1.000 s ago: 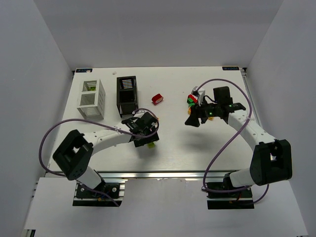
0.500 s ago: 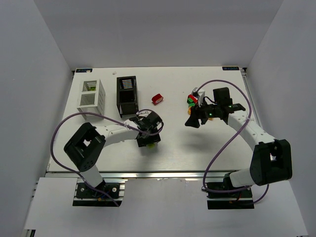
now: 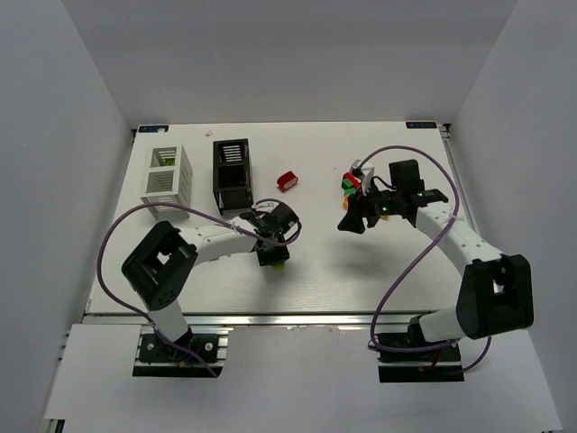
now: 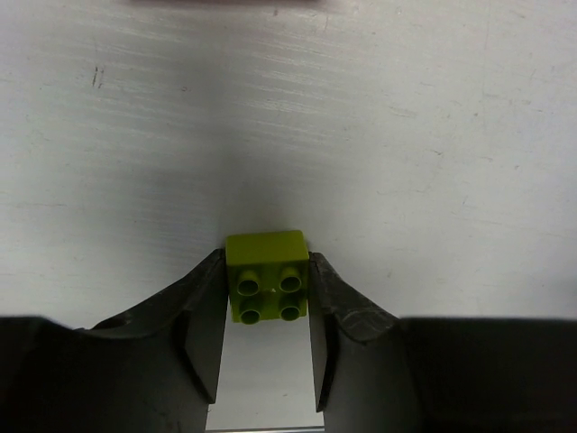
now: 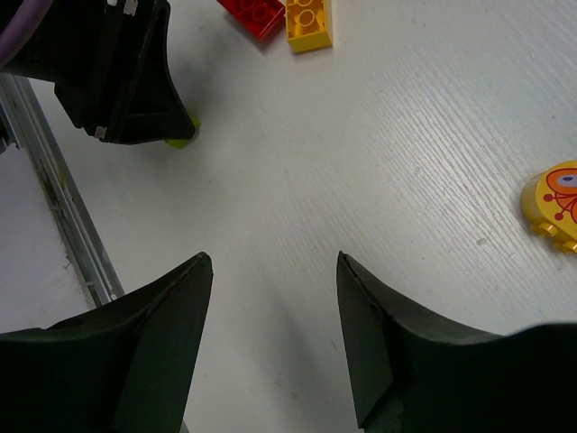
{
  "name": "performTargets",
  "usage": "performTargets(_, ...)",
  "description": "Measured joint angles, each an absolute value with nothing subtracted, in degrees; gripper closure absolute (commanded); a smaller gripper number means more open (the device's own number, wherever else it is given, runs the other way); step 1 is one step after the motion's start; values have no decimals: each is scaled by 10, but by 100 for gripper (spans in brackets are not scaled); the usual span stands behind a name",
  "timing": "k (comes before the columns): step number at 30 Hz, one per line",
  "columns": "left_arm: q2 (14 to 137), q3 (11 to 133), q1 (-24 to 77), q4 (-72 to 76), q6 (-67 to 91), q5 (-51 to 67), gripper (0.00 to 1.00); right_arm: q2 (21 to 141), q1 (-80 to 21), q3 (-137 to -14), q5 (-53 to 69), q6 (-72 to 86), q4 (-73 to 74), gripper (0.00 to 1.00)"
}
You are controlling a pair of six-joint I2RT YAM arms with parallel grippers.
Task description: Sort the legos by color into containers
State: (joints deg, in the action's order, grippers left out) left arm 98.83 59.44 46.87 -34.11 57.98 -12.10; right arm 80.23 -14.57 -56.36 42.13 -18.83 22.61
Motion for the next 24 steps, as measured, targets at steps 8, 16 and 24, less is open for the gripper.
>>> performTargets(8,948,597,473,-350,534,-118,86,802,-146,-564,422,-205,226,57)
performTargets(16,835,675,446,-396,471,-128,96,788,-146,-552,441,-216,216,94)
performTargets(24,792,756,227,-448,391,-128,96,772,-146,-544,454,-230,212,96)
